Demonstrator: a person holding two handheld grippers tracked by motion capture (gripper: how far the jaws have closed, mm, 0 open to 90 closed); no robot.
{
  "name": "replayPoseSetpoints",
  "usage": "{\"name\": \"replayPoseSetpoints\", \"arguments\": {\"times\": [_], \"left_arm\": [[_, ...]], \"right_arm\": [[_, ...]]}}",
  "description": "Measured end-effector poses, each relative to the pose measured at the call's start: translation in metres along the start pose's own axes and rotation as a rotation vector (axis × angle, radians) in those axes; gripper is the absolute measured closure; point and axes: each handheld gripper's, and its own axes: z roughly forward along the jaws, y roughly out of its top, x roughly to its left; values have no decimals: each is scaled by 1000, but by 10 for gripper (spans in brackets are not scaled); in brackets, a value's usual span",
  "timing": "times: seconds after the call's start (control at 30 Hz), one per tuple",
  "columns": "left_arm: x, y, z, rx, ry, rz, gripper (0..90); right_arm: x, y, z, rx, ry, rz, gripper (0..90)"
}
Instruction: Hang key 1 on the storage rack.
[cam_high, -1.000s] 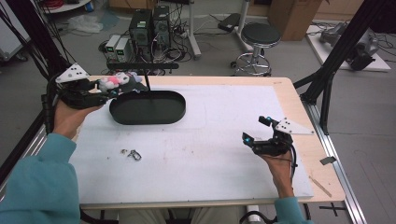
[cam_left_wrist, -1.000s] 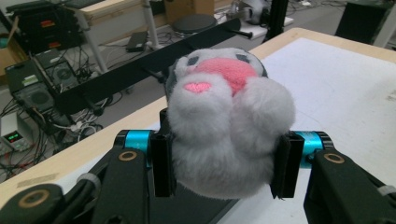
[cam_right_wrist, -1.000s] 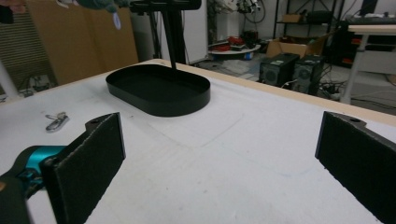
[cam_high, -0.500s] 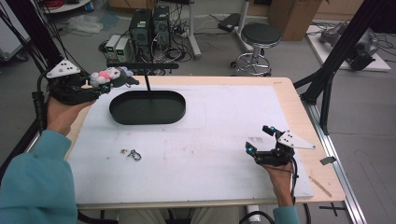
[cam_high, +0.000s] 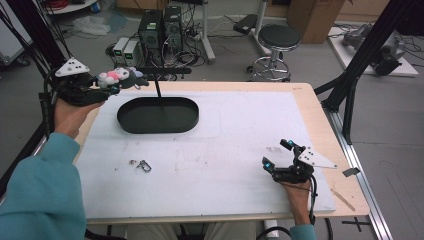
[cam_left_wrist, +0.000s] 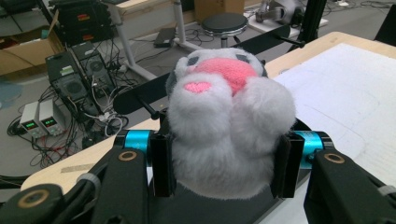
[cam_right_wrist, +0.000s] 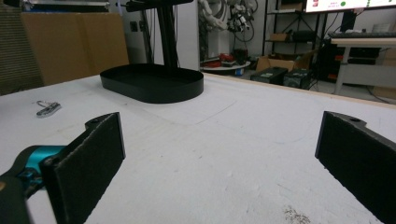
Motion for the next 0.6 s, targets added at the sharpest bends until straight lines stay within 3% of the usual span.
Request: {"name": "replayPoseSetpoints", "arguments": {"times": [0.37, 0.6], "left_arm": [[2, 12, 9, 14, 18, 22, 533], [3, 18, 14, 7, 20, 15, 533]], "right_arm": [[0, -3, -2, -21, -25, -7, 6], [-1, -6, -3, -31, -26, 2, 6]]}}
